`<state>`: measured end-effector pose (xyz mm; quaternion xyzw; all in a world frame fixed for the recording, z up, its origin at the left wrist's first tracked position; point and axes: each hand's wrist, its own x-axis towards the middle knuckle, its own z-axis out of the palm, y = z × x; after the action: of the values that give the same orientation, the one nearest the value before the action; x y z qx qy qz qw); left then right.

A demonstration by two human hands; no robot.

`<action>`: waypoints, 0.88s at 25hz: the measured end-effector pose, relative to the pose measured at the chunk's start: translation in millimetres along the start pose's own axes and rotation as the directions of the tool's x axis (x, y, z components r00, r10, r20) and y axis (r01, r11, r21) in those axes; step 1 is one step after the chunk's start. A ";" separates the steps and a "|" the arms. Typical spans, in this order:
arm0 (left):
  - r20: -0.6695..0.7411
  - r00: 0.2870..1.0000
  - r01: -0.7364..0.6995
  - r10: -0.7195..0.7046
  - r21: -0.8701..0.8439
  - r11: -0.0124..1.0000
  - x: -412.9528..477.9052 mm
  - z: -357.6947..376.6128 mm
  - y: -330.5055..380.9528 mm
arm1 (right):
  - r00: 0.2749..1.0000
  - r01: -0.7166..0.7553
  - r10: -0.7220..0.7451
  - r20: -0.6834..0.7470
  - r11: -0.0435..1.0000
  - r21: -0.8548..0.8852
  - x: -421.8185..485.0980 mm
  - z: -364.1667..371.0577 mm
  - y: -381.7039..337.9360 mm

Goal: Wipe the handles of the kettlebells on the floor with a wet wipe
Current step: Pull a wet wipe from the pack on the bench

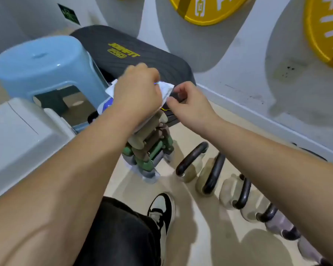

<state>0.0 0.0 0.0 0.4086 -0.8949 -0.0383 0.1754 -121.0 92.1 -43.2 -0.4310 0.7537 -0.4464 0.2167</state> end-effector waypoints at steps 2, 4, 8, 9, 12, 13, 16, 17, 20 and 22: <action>0.064 0.989 0.128 -0.131 0.040 0.991 5.4 1.8 -27.0 | 0.997 0.055 -0.051 0.063 0.996 -0.066 8.3 12.5 -6.8; 0.187 0.954 0.239 -0.235 0.000 0.971 4.2 7.8 -53.2 | 0.982 0.113 -0.093 0.166 0.987 -0.115 16.0 23.6 -14.6; 0.221 0.937 0.301 -0.271 -0.110 0.947 3.6 7.4 -68.0 | 0.939 0.178 -0.116 0.322 0.970 -0.169 36.0 44.2 -26.5; 0.196 0.940 0.302 -0.280 -0.096 0.949 5.0 6.2 -70.4 | 0.938 0.135 -0.083 0.337 0.982 -0.135 39.7 48.6 -26.2; 0.188 0.930 0.334 -0.314 -0.082 0.939 7.9 5.0 -73.2 | 0.941 0.012 0.005 0.339 0.999 -0.046 45.8 56.4 -25.1; 0.198 0.923 0.352 -0.329 -0.096 0.931 9.3 7.3 -74.4 | 0.943 0.048 -0.013 0.332 0.994 -0.097 47.0 57.2 -23.7; 0.275 0.894 0.409 -0.353 -0.181 0.894 7.9 14.4 -75.0 | 0.940 0.128 -0.045 0.337 0.966 -0.226 47.3 57.5 -24.8; 0.269 0.893 0.423 -0.360 -0.236 0.875 6.8 16.7 -76.4 | 0.939 0.130 -0.043 0.342 0.964 -0.234 47.8 57.7 -25.0; 0.092 0.919 0.389 -0.383 -0.363 0.846 6.7 15.0 -77.5 | 0.935 0.121 -0.031 0.354 0.965 -0.234 50.2 56.8 -25.3; 0.032 0.938 0.334 -0.346 -0.353 0.874 8.8 12.9 -75.3 | 0.933 0.082 -0.009 0.361 0.979 -0.189 51.3 55.0 -24.8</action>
<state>44.3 -57.4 -25.6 0.5218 -0.7847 -0.2218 0.2506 -98.0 16.4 -46.8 -0.5421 0.7325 -0.2870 0.2953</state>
